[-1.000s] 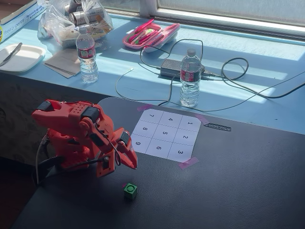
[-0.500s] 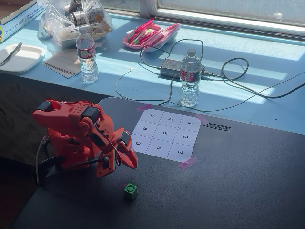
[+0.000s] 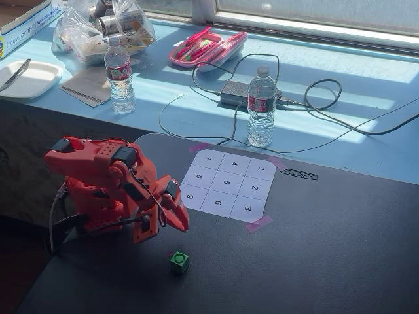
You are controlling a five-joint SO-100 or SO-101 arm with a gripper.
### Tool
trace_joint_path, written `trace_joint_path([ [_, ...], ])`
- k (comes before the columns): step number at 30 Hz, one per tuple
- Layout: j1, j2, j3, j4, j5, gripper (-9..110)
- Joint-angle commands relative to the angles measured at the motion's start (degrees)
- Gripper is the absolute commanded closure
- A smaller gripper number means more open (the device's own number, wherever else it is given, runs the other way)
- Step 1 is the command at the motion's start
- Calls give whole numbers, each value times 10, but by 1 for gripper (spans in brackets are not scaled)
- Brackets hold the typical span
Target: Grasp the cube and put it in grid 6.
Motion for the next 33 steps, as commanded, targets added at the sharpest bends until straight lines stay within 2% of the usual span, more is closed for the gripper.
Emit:
trace_joint_path([
  [1, 0, 4, 11, -9, -5, 101],
  [15, 5, 4, 4, -3, -1, 101],
  [25, 21, -4, -103, 98, 20, 97],
  [33, 74, -163, -199, 85, 25, 91],
])
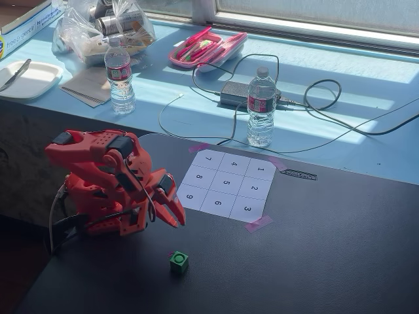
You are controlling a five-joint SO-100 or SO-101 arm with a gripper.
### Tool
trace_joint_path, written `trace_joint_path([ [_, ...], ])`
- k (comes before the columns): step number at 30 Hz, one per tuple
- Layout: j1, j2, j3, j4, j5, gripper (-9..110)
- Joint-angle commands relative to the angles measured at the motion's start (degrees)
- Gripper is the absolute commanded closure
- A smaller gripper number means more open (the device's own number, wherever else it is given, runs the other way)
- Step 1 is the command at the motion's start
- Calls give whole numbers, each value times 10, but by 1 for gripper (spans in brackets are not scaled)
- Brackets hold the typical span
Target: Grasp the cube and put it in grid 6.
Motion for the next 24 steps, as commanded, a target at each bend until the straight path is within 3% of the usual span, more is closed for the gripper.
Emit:
trace_joint_path([
  [1, 27, -57, -54, -12, 4, 89],
  [6, 55, -142, -95, -19, 4, 81],
  [24, 136, -468, -229, -91, -4, 72],
])
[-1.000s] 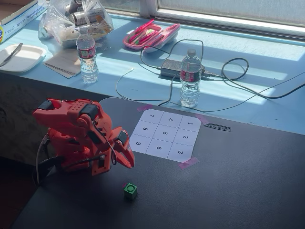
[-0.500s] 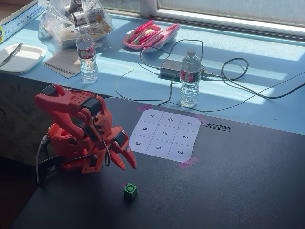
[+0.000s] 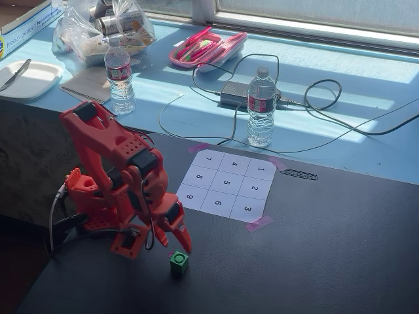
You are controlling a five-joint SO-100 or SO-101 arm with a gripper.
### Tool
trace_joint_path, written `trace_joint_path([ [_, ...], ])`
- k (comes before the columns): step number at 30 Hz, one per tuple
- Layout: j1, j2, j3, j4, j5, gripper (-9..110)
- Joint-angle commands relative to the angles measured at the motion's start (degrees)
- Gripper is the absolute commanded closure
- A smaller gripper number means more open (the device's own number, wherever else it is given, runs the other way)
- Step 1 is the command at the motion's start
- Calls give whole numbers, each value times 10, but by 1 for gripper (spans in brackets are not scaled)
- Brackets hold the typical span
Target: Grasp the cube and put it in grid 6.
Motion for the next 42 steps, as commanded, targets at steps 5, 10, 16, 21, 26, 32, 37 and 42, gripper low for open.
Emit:
trace_joint_path([
  [5, 12, -59, -44, -34, -7, 72],
  [10, 19, -98, -57, -52, -10, 72],
  [16, 20, -130, -59, -74, -10, 72],
  [21, 20, -152, -60, -91, -9, 76],
  [26, 17, -152, -57, -105, -10, 101],
  [32, 11, -149, -57, -104, -9, 101],
  [37, 3, -131, -88, -68, -1, 101],
  [42, -31, -114, -129, -18, 16, 101],
])
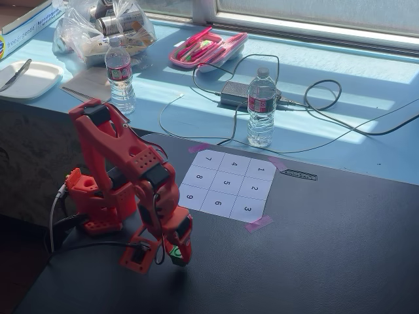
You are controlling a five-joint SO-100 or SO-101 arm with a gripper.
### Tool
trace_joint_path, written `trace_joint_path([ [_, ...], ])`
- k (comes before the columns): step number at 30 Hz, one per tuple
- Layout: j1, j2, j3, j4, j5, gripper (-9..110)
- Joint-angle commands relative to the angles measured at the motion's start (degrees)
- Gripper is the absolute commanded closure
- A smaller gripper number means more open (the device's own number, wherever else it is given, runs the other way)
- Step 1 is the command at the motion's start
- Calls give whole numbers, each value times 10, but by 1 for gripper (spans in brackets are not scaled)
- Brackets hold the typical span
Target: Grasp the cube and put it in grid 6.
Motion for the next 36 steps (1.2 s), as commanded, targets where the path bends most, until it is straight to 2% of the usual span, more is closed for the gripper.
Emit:
trace_joint_path([
  [1, -27, 20, -53, 31, 14, 101],
  [18, -282, -11, -262, 178, 82, 101],
  [26, -425, -57, -257, 150, 112, 101],
  [36, -509, -102, -180, 69, 104, 101],
])
